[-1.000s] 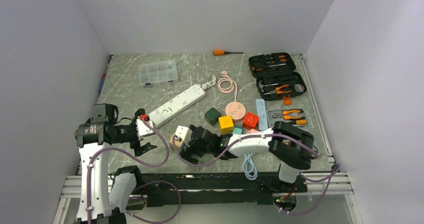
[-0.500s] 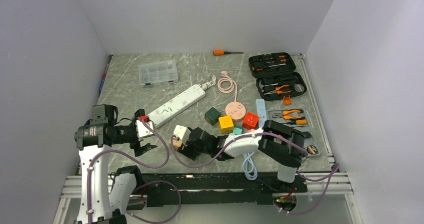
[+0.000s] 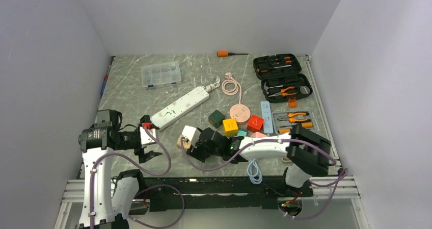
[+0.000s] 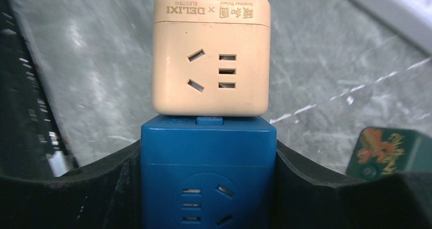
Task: Pull the plug off the socket
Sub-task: Remove the plug from the socket.
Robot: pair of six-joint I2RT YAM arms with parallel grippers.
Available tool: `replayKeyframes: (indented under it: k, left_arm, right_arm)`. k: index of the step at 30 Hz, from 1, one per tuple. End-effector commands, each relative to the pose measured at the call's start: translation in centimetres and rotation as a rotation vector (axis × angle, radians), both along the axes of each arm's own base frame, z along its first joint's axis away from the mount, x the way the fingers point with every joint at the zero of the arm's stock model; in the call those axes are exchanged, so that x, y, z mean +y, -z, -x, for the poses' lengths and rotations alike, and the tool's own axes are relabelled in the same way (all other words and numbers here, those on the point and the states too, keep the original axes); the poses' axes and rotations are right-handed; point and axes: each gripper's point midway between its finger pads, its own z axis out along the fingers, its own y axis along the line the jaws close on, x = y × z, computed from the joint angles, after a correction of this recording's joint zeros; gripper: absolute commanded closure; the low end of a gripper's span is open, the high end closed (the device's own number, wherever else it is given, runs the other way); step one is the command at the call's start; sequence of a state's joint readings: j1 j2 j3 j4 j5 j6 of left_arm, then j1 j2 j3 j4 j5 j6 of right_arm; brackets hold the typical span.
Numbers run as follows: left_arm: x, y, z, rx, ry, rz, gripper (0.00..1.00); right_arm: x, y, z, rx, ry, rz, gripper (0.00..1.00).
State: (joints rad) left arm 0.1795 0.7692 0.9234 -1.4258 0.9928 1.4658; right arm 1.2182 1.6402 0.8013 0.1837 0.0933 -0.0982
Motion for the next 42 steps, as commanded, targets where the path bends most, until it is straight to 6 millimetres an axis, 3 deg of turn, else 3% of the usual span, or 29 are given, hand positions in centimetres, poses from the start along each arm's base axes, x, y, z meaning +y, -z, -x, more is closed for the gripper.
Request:
replayKeyframes:
  k: [1,4,8,12,17,21,25,28,31,33,38,42]
  left_arm:
    - [-2.0,-0.9,1.6,0.006,0.093,0.123,0.01]
    - [-2.6,-0.2,2.2,0.031,0.135,0.151,0.01]
    - [-2.7,1.5,1.8,0.032,0.154,0.128,0.01]
    - [-2.9,1.9,0.9,0.001,0.147,0.118,0.01]
    - [-2.6,1.9,-0.3,-0.027,0.119,0.106,0.01]
    - [-2.5,3.2,1.0,0.000,0.159,0.079,0.01]
    - [-2.1,4.4,1.3,0.030,0.152,0.048,0.08]
    - [-2.0,4.6,1.2,0.025,0.144,0.035,0.23]
    - [-2.1,3.9,0.7,0.013,0.124,0.051,0.50]
    - [-2.2,3.4,0.9,0.003,0.137,0.057,0.63]
    - [-2.2,2.9,2.0,0.011,0.168,0.040,0.77]
    - [-1.6,3.7,2.3,0.034,0.154,-0.003,0.95]
  right_arm:
    - [3.1,-9.2,0.7,-0.087,-0.096,-0.247,1.00]
    - [3.8,-11.3,1.4,-0.100,-0.129,-0.280,1.00]
    - [4.6,-12.5,2.7,-0.114,-0.173,-0.282,1.00]
    - [5.3,-13.3,3.8,-0.124,-0.209,-0.287,1.00]
    - [6.1,-13.9,5.1,-0.127,-0.260,-0.284,1.00]
    - [6.0,-14.2,4.8,-0.145,-0.236,-0.289,1.00]
    - [5.5,-13.6,4.3,-0.157,-0.205,-0.279,1.00]
    - [5.2,-13.2,4.2,-0.150,-0.193,-0.274,1.00]
    - [4.9,-12.9,4.1,-0.151,-0.178,-0.269,1.00]
    - [4.7,-12.6,4.0,-0.148,-0.168,-0.264,1.00]
    - [3.5,-11.4,3.3,-0.158,-0.121,-0.235,1.00]
    - [2.3,-10.4,3.5,-0.144,-0.102,-0.222,1.00]
